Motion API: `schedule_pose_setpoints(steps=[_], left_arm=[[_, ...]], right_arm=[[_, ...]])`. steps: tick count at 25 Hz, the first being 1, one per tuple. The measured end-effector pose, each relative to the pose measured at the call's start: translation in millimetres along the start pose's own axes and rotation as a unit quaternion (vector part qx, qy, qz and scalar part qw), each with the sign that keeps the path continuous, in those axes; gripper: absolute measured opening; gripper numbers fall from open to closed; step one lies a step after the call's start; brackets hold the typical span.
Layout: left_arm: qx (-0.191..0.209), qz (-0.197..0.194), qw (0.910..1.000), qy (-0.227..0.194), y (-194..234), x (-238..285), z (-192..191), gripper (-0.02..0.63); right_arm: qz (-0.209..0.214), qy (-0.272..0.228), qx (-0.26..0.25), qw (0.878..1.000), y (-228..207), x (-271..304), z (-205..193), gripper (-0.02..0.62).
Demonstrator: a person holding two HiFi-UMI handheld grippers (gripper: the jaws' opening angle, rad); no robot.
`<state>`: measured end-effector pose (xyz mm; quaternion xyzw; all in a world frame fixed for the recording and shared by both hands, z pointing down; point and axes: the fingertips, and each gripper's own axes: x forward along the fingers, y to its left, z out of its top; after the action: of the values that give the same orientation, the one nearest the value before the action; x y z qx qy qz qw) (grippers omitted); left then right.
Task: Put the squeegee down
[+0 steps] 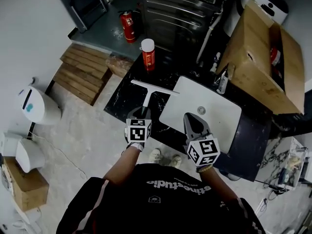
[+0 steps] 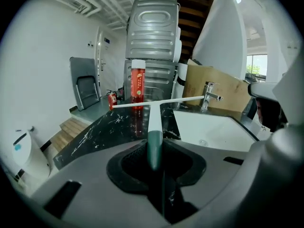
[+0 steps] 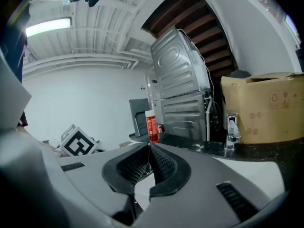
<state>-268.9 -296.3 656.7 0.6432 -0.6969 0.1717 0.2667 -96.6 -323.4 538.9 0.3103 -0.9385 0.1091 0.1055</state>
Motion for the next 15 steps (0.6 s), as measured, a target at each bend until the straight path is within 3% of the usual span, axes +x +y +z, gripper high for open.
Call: schedule_pose_setpoints(steps=[9,12,15], left_arm=[[-0.024,0.012,0.9958,0.088,24,38,-34,0.11],[-0.032,-0.004,0.9965,0.077,24,31,-17,0.164],[-0.015,-0.008,0.9993,0.034,25,15,14,0.176]], right_arm=[[-0.005,0.041,0.0,0.999,-8,31,-29,0.04],[-0.011,0.041,0.004,0.999,-14,27,-27,0.041],[-0.021,0.027,0.007,0.999,-23,18,-14,0.041]])
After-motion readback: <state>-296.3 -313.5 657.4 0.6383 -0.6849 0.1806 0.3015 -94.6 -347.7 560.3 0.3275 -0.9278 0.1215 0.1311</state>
